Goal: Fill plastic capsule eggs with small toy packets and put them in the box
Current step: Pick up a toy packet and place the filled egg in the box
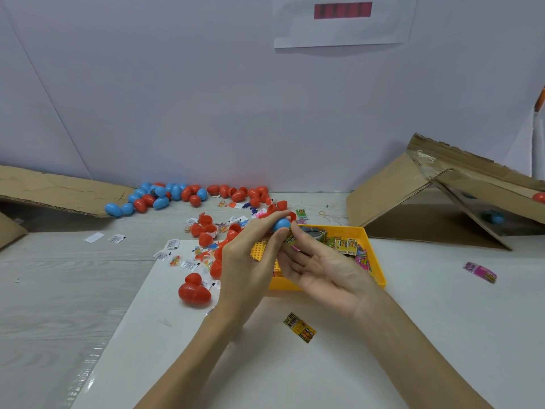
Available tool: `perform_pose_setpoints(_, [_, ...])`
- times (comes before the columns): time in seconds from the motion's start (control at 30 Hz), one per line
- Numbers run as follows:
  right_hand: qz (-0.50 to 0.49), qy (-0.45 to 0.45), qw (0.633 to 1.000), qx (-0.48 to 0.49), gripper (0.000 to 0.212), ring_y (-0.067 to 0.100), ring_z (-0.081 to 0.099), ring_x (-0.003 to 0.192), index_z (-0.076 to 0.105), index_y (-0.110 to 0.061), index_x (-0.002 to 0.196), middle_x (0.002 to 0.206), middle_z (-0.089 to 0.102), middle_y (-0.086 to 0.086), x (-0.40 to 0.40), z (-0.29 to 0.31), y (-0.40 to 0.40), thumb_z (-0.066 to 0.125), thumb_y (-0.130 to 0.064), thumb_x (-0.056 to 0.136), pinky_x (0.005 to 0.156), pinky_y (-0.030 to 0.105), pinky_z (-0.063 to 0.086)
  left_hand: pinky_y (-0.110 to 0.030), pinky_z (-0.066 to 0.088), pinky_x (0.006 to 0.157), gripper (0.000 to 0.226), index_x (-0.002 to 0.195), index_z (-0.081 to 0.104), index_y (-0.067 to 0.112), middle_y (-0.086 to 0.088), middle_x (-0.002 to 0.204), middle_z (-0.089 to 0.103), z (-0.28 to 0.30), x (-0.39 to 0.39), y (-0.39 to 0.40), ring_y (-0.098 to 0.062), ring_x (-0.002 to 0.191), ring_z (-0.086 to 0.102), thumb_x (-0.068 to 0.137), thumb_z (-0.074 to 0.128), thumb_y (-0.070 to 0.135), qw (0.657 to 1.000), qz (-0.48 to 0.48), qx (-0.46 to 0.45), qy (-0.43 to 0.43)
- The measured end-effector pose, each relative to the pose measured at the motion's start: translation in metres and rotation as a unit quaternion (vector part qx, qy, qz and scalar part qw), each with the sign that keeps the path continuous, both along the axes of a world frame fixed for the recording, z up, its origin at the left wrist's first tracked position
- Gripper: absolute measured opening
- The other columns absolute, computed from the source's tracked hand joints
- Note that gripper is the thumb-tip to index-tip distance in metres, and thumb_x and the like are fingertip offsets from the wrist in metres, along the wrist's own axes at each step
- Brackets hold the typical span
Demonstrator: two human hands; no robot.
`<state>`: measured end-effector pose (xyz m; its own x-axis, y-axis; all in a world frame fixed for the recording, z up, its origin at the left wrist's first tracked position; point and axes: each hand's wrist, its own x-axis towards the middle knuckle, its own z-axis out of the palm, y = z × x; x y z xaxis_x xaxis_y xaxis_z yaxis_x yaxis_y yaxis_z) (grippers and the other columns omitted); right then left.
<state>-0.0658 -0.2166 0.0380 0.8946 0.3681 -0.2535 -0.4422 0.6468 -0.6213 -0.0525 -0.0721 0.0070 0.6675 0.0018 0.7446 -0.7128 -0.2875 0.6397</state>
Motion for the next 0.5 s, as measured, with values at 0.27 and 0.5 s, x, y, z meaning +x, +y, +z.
perform_pose_setpoints(0.27, [-0.01,-0.014,0.999,-0.045,0.017,0.023,0.078,0.097,0.085,-0.014,0.089,0.107,0.078,0.017,0.0002,-0.0009,0.0002,0.085,-0.024,0.075,0.079,0.029,0.062,-0.021,0.05,0.097,0.027,0.125,0.071,0.013,0.003,0.121,0.073,-0.004,-0.0018,-0.0044,-0.012,0.12,0.065,0.101,0.059,0.01,1.0,-0.004,-0.01,0.0])
perform_pose_setpoints(0.5, [-0.02,-0.025,0.998,-0.061,0.015,0.023,0.078,0.096,0.085,-0.015,0.091,0.104,0.078,0.016,-0.0013,0.0002,0.0002,0.084,-0.024,0.079,0.077,0.028,0.062,-0.022,0.054,0.093,0.027,0.123,0.072,0.019,0.006,0.118,0.075,-0.0057,-0.0026,-0.0059,-0.011,0.116,0.068,0.101,0.061,0.008,0.999,-0.011,-0.038,0.024])
